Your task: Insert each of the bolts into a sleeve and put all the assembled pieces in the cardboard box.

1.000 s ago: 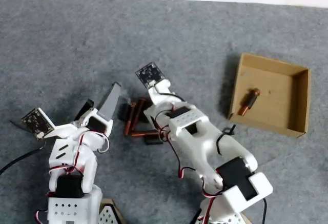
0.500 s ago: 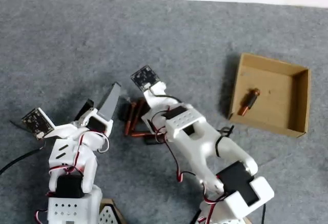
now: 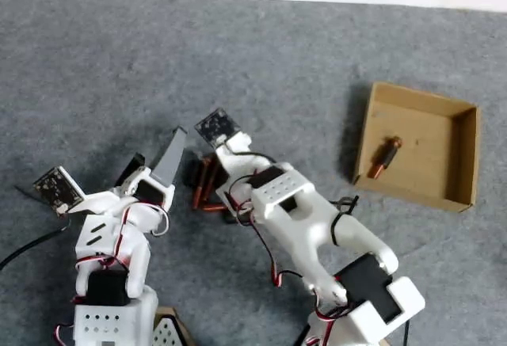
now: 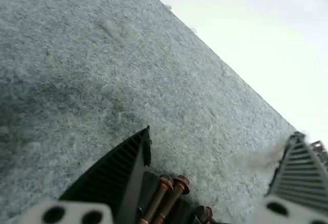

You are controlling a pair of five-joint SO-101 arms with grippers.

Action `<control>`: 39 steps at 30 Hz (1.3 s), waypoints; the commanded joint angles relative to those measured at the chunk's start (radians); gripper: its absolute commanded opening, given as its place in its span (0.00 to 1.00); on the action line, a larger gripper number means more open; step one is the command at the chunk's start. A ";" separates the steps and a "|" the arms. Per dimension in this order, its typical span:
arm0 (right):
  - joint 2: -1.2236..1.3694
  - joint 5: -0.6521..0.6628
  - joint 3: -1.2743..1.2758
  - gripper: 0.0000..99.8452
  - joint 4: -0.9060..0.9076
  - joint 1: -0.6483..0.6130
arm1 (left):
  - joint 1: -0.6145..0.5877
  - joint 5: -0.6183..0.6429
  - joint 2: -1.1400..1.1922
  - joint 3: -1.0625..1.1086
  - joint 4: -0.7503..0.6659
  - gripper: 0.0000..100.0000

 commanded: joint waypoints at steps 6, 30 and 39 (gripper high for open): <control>0.004 0.003 0.001 0.22 0.027 -0.005 | -0.007 -0.005 -0.010 -0.027 -0.023 0.38; -0.033 0.006 0.001 0.00 0.025 0.047 | -0.007 -0.005 -0.010 -0.025 -0.023 0.38; -0.378 0.006 0.225 0.00 -0.140 0.048 | -0.007 -0.005 -0.010 -0.025 -0.023 0.38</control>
